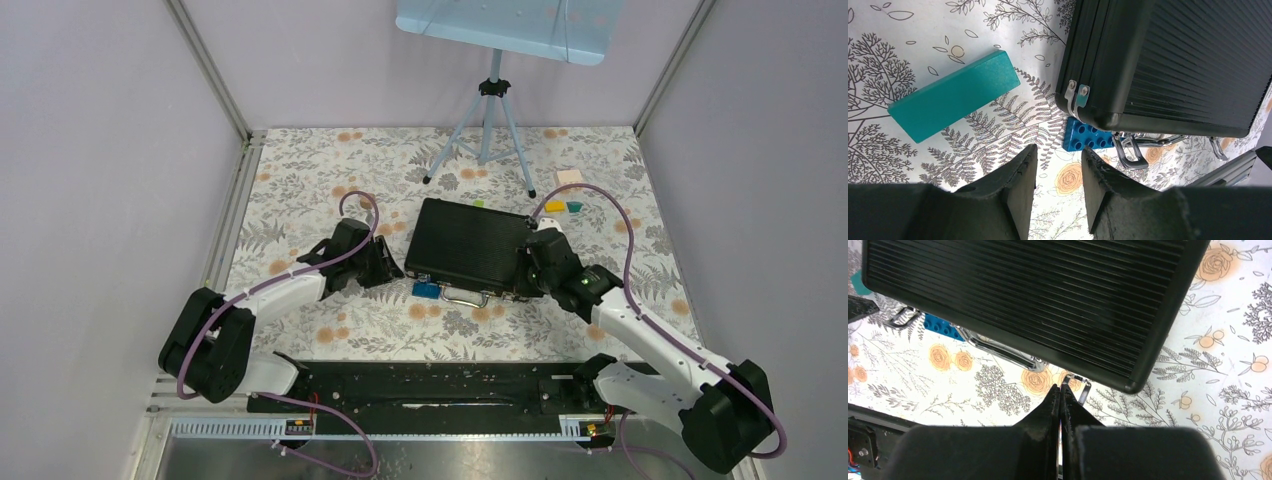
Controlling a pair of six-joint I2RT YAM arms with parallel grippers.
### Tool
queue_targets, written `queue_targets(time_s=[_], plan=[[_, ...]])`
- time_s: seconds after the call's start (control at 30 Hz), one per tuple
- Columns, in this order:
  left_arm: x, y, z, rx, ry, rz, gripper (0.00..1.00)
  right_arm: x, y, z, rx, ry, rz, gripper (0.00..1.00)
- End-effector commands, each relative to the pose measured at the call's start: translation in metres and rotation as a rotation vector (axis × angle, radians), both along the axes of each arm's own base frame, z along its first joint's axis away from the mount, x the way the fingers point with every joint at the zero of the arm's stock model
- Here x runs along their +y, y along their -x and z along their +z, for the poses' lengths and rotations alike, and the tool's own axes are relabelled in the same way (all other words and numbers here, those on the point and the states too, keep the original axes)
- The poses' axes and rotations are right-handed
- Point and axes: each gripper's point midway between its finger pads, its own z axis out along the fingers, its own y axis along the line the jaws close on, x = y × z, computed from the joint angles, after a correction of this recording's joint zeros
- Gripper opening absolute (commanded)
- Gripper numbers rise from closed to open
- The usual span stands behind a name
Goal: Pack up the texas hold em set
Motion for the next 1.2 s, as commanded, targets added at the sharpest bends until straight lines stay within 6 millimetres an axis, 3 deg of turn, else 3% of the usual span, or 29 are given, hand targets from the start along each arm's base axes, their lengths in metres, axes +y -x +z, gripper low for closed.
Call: queue_targets(time_s=[0.0, 0.13, 0.27, 0.37, 0.43, 0.5, 0.6, 0.77, 1.03, 1.17], plan=[[-0.008, -0.016, 0.029, -0.096, 0.031, -0.024, 0.38, -0.004, 0.008, 0.001, 0.024, 0.021, 0.01, 0.0], [-0.002, -0.021, 0.047, -0.151, 0.008, -0.014, 0.35, 0.005, 0.017, -0.008, 0.078, -0.018, 0.039, 0.0], [-0.001, -0.034, 0.102, -0.323, 0.039, -0.007, 0.34, 0.001, 0.018, -0.01, 0.074, -0.01, 0.02, 0.0], [-0.022, -0.047, 0.139, -0.41, 0.083, -0.088, 0.32, -0.005, 0.016, -0.01, 0.056, 0.006, -0.006, 0.0], [-0.047, -0.051, 0.147, -0.397, 0.124, -0.172, 0.28, -0.008, 0.013, -0.007, 0.036, 0.005, -0.029, 0.0], [-0.076, -0.052, 0.148, -0.374, 0.205, -0.254, 0.21, -0.007, 0.011, -0.002, 0.01, -0.014, -0.037, 0.0], [-0.105, -0.051, 0.134, -0.326, 0.304, -0.3, 0.0, -0.002, 0.011, -0.002, -0.022, -0.073, -0.042, 0.0], [-0.136, -0.041, 0.112, -0.256, 0.401, -0.371, 0.0, 0.008, 0.018, -0.012, -0.007, -0.239, -0.051, 0.0], [-0.15, -0.034, 0.085, -0.19, 0.389, -0.414, 0.0, 0.007, 0.015, -0.026, -0.001, -0.454, -0.112, 0.0], [-0.148, -0.032, 0.075, -0.173, 0.375, -0.41, 0.0, 0.005, 0.009, -0.014, -0.051, -0.461, -0.119, 0.0]])
